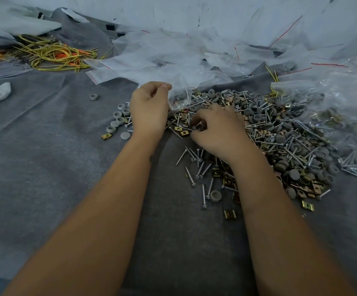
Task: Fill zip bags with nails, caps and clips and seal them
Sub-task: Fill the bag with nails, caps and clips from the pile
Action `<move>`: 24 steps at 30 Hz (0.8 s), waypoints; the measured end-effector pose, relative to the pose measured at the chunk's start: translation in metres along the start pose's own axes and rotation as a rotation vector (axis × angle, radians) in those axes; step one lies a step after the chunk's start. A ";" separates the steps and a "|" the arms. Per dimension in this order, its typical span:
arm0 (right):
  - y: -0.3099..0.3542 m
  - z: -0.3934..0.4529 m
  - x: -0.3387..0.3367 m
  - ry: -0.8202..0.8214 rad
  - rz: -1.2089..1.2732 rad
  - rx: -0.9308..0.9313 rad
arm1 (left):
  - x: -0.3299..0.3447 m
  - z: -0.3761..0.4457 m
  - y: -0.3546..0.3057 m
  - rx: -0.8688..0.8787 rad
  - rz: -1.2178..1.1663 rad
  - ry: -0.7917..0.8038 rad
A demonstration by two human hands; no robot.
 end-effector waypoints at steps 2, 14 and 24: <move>0.000 0.000 -0.004 -0.044 0.000 -0.007 | 0.000 0.000 0.000 0.002 0.000 0.008; 0.002 0.000 -0.012 -0.145 -0.007 -0.025 | 0.002 -0.001 0.001 0.001 0.003 0.022; -0.020 -0.008 -0.031 -0.439 0.549 0.177 | 0.004 -0.002 -0.001 0.015 0.034 0.043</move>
Point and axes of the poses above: each hand's wrist, its own z-axis towards the middle knuckle, its own x-axis out of the palm, y = z × x, the point moved 7 cm from there along z, towards the middle knuckle, and after that the axes turned 11 degrees about -z, right-handed, at the moved point
